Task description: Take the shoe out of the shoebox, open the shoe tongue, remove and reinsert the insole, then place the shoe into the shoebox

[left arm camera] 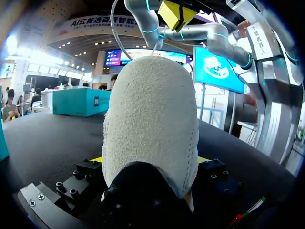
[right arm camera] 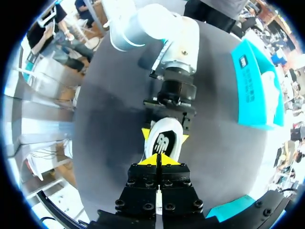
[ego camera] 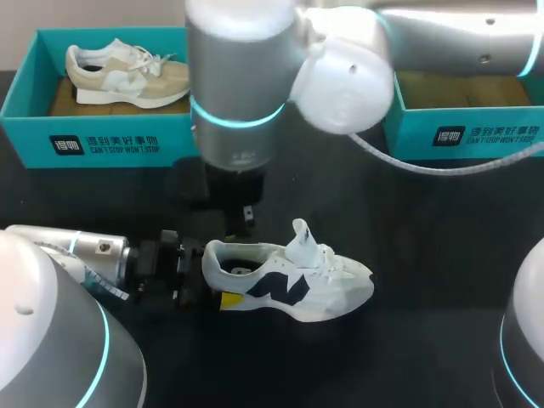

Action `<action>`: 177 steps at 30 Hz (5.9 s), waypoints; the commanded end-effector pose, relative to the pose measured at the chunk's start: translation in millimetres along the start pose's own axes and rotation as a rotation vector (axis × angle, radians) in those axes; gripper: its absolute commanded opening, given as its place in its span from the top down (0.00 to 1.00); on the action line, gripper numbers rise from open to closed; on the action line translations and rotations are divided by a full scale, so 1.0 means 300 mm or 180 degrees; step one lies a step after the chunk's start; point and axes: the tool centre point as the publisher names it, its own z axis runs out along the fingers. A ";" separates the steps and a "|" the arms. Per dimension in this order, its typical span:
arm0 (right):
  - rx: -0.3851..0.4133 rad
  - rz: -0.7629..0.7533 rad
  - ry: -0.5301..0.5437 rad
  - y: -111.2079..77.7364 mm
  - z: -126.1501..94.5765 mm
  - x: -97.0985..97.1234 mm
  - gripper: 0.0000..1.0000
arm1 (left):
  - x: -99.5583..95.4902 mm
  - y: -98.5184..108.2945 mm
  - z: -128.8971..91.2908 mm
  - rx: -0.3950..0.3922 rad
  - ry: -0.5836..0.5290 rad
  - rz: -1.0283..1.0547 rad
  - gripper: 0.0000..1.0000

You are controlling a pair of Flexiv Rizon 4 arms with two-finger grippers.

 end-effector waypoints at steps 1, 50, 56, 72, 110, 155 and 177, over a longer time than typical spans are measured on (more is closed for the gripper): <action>0.0136 0.0011 -0.0007 0.049 0.016 0.004 1.00 | -0.002 0.009 -0.008 0.0000 -0.0007 0.0000 1.00; 0.0616 0.0787 0.0255 -0.084 0.433 -0.015 1.00 | -0.002 0.009 -0.008 0.0000 -0.0007 0.0000 1.00; 0.0637 0.1005 0.0204 -0.155 0.420 0.003 1.00 | -0.002 0.009 -0.008 0.0000 -0.0007 0.0000 1.00; 0.0710 0.1264 0.0118 -0.276 0.390 0.016 1.00 | -0.002 0.009 -0.008 0.0000 -0.0007 0.0000 1.00; 0.0520 0.1142 0.0657 -0.291 0.543 0.045 0.55 | -0.002 0.009 -0.008 0.0000 -0.0007 0.0000 1.00; -0.0432 0.1051 0.0724 -0.300 0.418 0.173 1.00 | -0.002 0.009 -0.008 0.0000 -0.0007 0.0000 1.00; -0.1372 0.0726 0.0339 -0.343 0.344 0.092 1.00 | -0.002 0.009 -0.008 0.0000 -0.0007 0.0000 1.00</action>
